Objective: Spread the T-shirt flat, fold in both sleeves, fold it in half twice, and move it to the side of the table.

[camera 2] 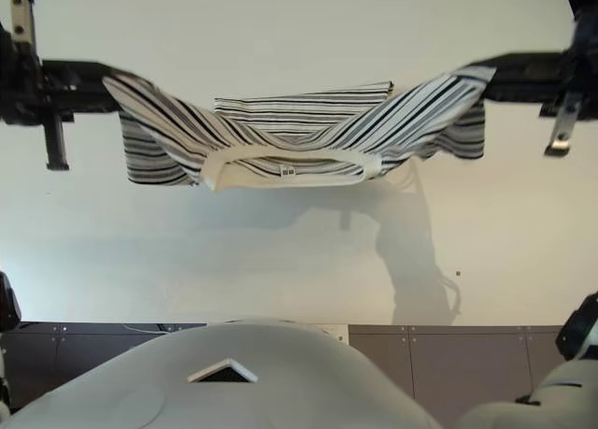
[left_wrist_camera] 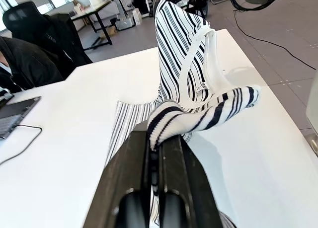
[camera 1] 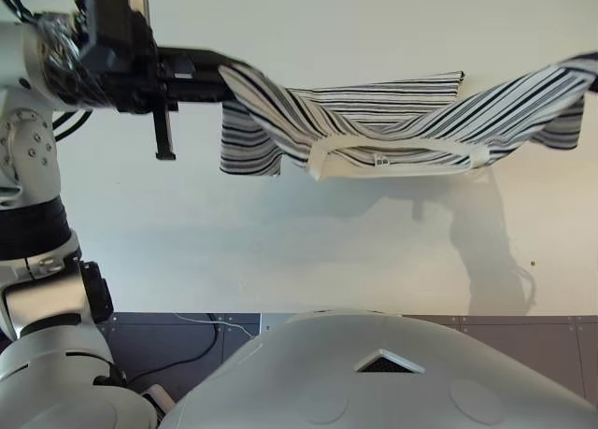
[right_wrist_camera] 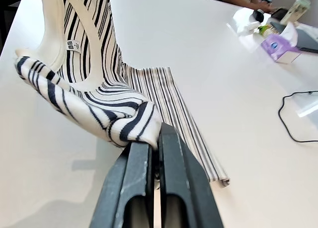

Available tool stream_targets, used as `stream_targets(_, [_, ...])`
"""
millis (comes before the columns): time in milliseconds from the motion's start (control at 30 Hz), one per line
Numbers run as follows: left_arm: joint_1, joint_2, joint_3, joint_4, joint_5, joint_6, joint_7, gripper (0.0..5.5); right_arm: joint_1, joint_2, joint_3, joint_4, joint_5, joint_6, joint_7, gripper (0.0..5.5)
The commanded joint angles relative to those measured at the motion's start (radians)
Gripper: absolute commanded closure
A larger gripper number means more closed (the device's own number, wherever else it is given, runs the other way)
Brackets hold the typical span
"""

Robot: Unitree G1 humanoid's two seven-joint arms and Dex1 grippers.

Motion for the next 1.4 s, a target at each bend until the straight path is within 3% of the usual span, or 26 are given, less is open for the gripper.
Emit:
stream_targets(33, [0.158, 0.017, -0.087, -0.047, 0.094, -0.114, -0.011, 5.39, 0.173, -0.012, 0.069, -0.071, -0.079, -0.094, -0.004, 5.40])
stream_targets(300, [0.457, 0.073, -0.140, -0.117, 0.181, -0.316, -0.032, 5.39, 0.457, -0.045, 0.126, -0.165, -0.163, -0.219, -0.002, 5.40])
stream_targets(467, [0.629, 0.108, -0.192, -0.079, 0.326, -0.616, -0.049, 5.39, 0.608, -0.048, 0.201, -0.171, -0.330, -0.370, -0.070, 5.40])
stream_targets(767, [0.716, 0.136, -0.268, 0.094, 0.513, -0.984, 0.020, 5.39, 0.665, -0.047, 0.302, -0.169, -0.454, -0.456, -0.161, 5.40])
stream_targets(833, [0.720, 0.142, -0.269, 0.110, 0.536, -0.999, 0.048, 5.39, 0.670, -0.052, 0.306, -0.162, -0.466, -0.456, -0.177, 5.40])
stream_targets(900, [0.722, 0.144, -0.267, 0.124, 0.547, -1.012, 0.078, 5.40, 0.678, -0.057, 0.305, -0.151, -0.486, -0.452, -0.197, 4.94])
stream_targets(1067, [0.731, 0.162, -0.266, 0.096, 0.510, -0.997, 0.123, 4.57, 0.760, -0.125, 0.259, -0.178, -0.431, -0.443, -0.153, 4.06])
stream_targets(1267, [0.775, 0.276, -0.207, -0.066, 0.274, -0.768, 0.077, 4.35, 0.723, -0.165, 0.131, -0.213, -0.231, -0.342, -0.086, 4.02])
stream_targets(1400, [0.644, 0.271, -0.187, -0.134, 0.123, -0.553, 0.099, 4.35, 0.515, -0.077, 0.168, -0.194, -0.175, -0.260, -0.165, 4.02])
